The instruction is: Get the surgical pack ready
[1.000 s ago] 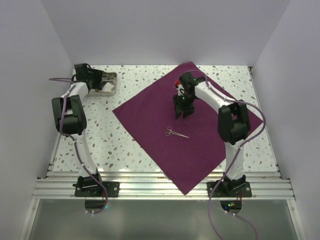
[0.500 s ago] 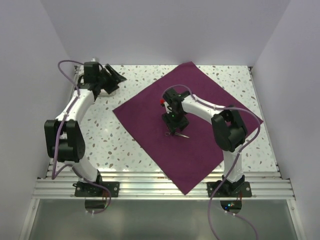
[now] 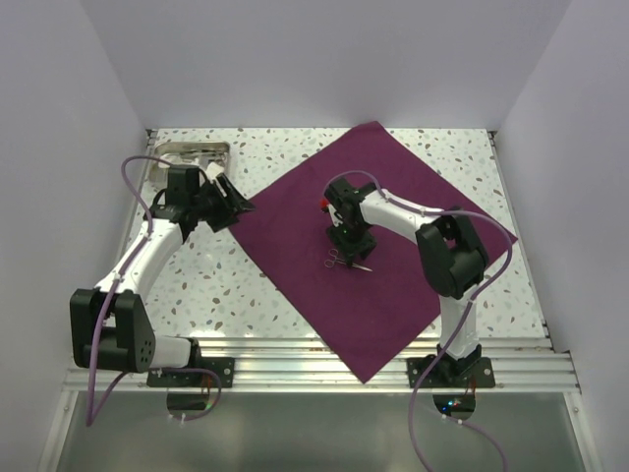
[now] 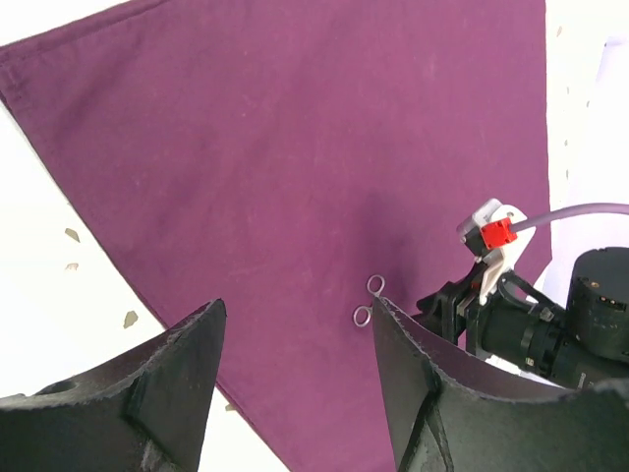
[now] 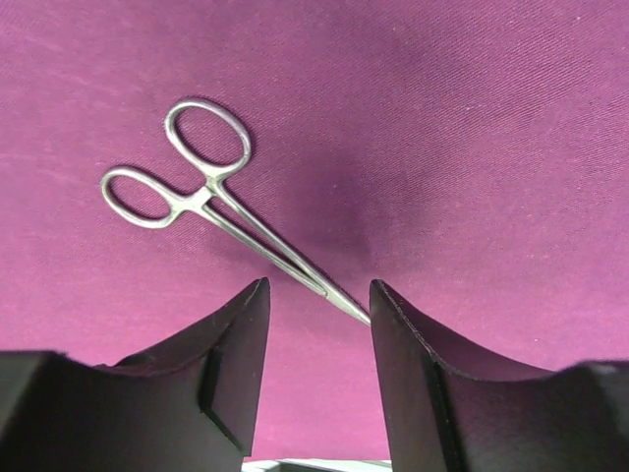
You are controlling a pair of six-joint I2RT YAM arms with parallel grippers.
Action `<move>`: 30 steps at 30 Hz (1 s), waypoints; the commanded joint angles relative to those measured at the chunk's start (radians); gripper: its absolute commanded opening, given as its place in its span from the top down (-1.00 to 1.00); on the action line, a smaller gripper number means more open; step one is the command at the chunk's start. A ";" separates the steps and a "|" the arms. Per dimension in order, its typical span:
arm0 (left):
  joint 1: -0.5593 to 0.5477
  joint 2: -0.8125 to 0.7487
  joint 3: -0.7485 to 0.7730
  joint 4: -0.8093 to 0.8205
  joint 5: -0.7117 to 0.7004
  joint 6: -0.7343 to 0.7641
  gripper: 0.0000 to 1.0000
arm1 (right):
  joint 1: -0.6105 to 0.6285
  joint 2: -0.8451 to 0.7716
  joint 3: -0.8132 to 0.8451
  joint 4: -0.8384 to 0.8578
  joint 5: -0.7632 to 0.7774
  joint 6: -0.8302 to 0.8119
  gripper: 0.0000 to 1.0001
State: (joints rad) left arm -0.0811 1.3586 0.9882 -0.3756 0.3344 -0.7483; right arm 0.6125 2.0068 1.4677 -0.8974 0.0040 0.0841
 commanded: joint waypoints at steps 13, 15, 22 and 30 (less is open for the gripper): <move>0.003 0.010 0.038 0.004 0.063 0.047 -0.29 | 0.003 0.036 -0.018 0.018 0.019 -0.020 0.30; 0.003 0.022 0.046 0.004 0.072 0.049 -0.29 | 0.003 0.049 -0.010 0.014 0.014 -0.020 0.44; 0.003 0.060 0.064 0.006 0.097 0.058 -0.29 | 0.003 0.064 0.009 -0.003 0.004 -0.012 0.74; 0.003 0.100 0.050 0.047 0.195 0.035 -0.34 | 0.000 -0.011 0.034 -0.034 -0.022 0.025 1.00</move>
State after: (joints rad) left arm -0.0811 1.4467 1.0138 -0.3767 0.4507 -0.7139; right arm 0.6086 2.0373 1.4704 -0.9176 0.0109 0.0860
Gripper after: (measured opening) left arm 0.667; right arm 0.081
